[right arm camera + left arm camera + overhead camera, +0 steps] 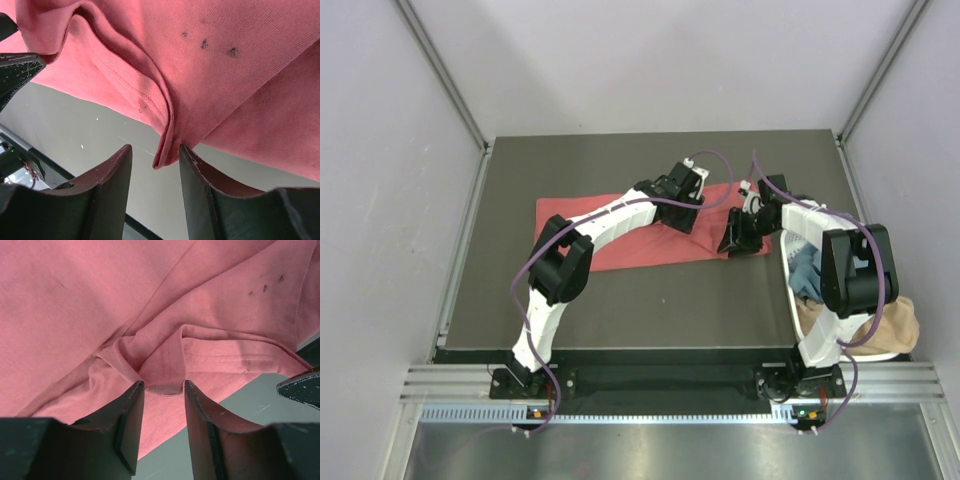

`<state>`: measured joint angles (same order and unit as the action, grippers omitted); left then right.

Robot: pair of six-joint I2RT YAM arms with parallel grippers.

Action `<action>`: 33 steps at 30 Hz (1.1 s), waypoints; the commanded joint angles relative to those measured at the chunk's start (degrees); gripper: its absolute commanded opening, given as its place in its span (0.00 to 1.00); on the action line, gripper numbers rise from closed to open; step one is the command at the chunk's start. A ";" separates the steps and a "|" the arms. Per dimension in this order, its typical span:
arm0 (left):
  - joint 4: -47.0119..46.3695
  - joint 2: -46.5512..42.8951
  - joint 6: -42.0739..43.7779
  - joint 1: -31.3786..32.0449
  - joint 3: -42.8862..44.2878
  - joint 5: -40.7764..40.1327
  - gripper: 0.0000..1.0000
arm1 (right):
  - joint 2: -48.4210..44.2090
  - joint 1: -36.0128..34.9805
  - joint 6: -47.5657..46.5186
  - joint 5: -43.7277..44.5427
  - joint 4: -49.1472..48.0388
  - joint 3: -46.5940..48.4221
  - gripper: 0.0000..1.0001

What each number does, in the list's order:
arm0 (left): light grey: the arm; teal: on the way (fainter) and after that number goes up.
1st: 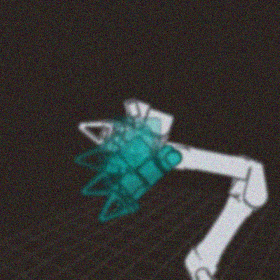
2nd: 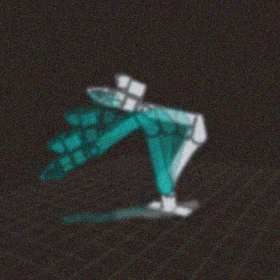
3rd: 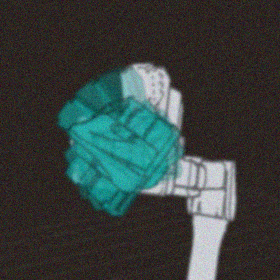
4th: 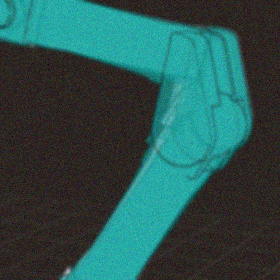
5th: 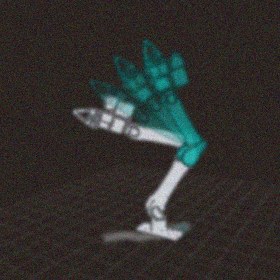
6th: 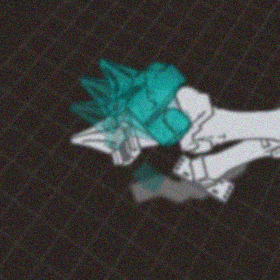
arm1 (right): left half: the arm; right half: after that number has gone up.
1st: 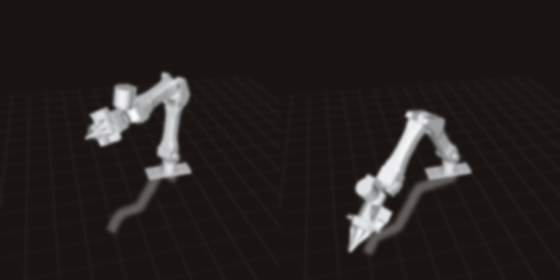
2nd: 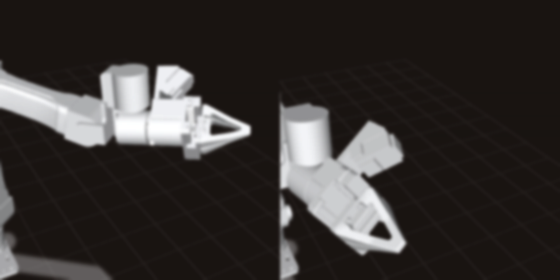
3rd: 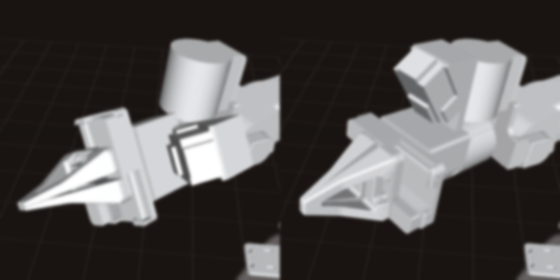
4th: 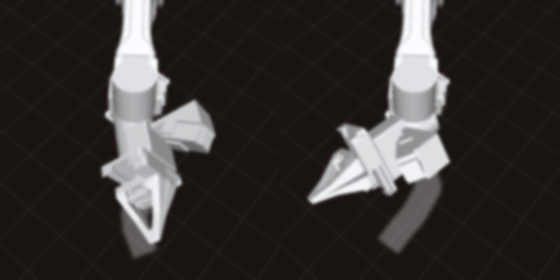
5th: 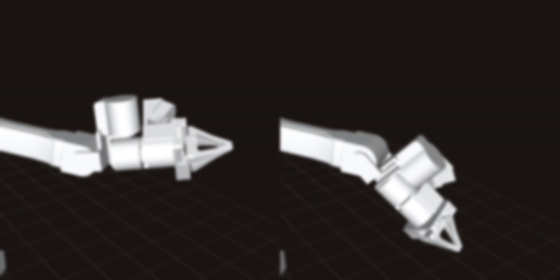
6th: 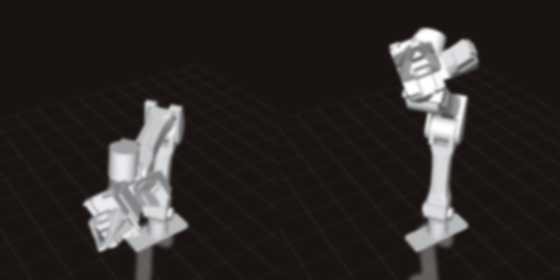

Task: Fold and stack the t-shirts
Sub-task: Fold the tshirt

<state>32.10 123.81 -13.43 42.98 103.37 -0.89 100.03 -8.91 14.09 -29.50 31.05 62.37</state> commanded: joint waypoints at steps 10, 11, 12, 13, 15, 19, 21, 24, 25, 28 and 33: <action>1.13 -1.73 -0.02 0.35 -0.89 -0.08 0.33 | 1.66 -0.85 -0.38 1.19 -1.25 3.55 0.40; 1.21 -1.73 -0.02 0.35 -0.89 -0.08 0.32 | 1.66 -0.94 -0.46 1.46 -1.25 3.64 0.39; 1.39 -1.73 -0.02 0.35 -0.89 -0.34 0.31 | 1.66 -0.85 -0.46 1.55 -1.17 3.64 0.38; 1.65 -1.90 -0.02 0.35 -0.89 -0.43 0.30 | 1.75 -0.85 -0.38 1.63 -1.25 3.81 0.37; 1.83 -1.99 -0.02 0.35 -1.24 -0.70 0.26 | 1.84 -0.94 -0.38 1.98 -1.25 3.99 0.32; 2.18 -2.78 -0.10 0.35 -1.68 -1.49 0.17 | 1.75 -0.85 -0.20 3.21 -1.08 4.43 0.18; 2.79 -3.05 -0.37 0.26 -1.60 -2.53 0.11 | 1.31 -0.94 -0.11 4.09 -1.08 4.69 0.12; 3.76 -3.84 -1.15 0.17 -1.42 -5.08 0.04 | 0.70 -0.85 0.50 5.59 -0.38 5.92 0.05; 4.02 -4.10 -1.42 0.17 -1.42 -5.79 0.03 | 0.78 -0.85 0.68 6.11 0.24 6.97 0.04; 5.25 -4.45 -2.56 -0.35 -1.24 -7.37 0.00 | 0.87 -0.85 1.73 8.40 0.68 9.42 0.00; 5.78 -4.28 -3.18 -1.50 0.69 -8.25 0.00 | 2.54 -0.94 2.79 12.53 1.91 15.93 0.00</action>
<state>36.86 123.50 -15.51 42.28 101.89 -6.98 101.95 -9.04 15.79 -20.73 32.75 72.64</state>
